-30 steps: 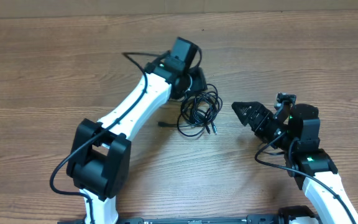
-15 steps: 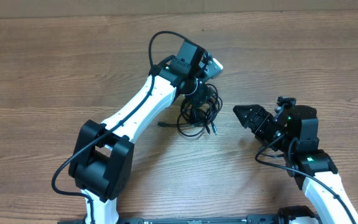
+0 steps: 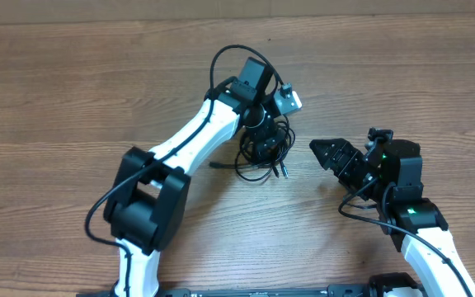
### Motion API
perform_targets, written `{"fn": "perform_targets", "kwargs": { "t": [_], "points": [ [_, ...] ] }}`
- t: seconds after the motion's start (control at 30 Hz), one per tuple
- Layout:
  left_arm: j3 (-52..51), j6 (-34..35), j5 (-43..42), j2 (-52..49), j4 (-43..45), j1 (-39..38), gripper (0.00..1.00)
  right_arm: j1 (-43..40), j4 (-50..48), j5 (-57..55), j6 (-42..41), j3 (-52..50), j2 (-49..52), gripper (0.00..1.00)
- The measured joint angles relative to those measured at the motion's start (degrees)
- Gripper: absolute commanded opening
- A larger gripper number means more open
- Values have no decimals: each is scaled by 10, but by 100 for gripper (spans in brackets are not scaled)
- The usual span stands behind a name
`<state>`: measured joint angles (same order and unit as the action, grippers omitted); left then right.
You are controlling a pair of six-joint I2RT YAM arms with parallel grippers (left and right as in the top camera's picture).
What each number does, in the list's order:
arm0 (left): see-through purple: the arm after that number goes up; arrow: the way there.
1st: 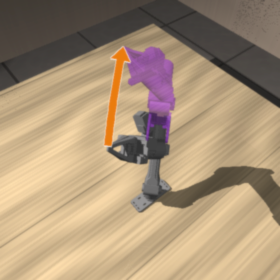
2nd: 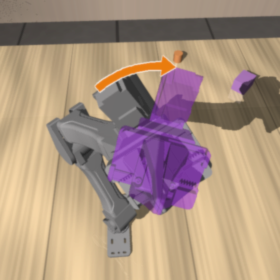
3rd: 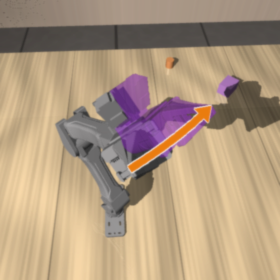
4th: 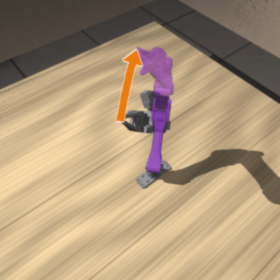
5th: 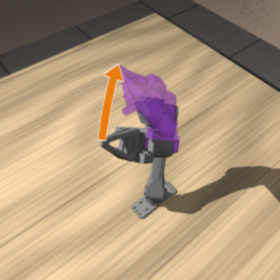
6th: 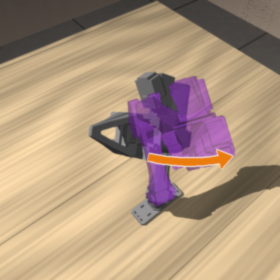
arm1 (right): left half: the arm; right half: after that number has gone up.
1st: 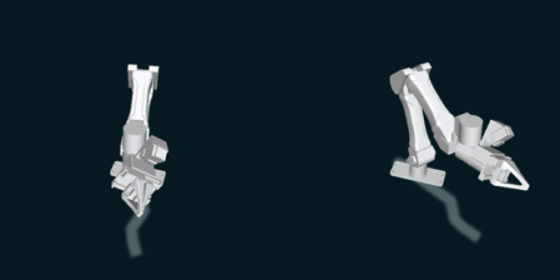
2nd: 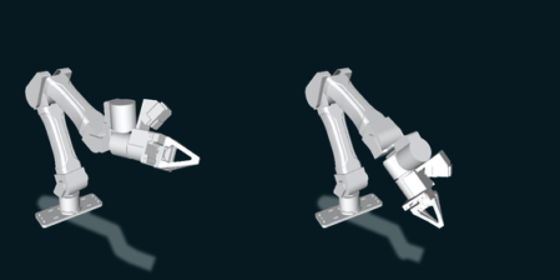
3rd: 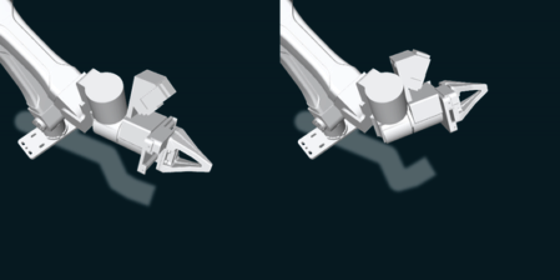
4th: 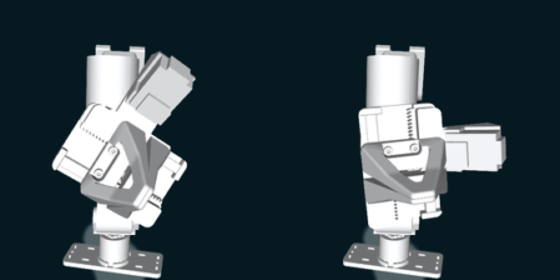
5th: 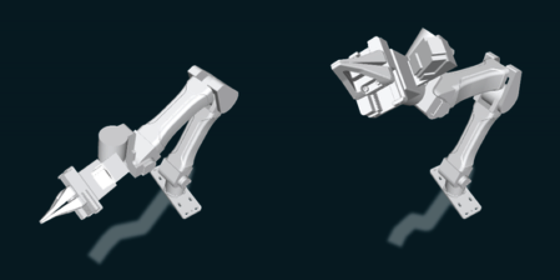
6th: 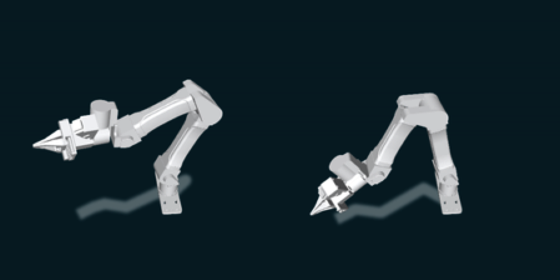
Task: Untangle cables
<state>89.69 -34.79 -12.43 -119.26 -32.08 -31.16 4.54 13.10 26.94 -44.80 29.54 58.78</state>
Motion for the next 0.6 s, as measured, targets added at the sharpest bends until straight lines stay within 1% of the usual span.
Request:
{"fn": "perform_targets", "kwargs": {
  "t": [0.27, 0.37, 0.6],
  "points": [
    [0, 1, 0, -17, 53, 0, 100, 0, 0, -2, 0, 0, 0, 95],
    [0, 14, 0, -17, 74, 0, 99, 0, 0, -2, 0, 0, 0, 95],
    [0, 25, 0, -17, 57, 0, 100, 0, 0, -4, 0, 0, 0, 95]
  ]
}}
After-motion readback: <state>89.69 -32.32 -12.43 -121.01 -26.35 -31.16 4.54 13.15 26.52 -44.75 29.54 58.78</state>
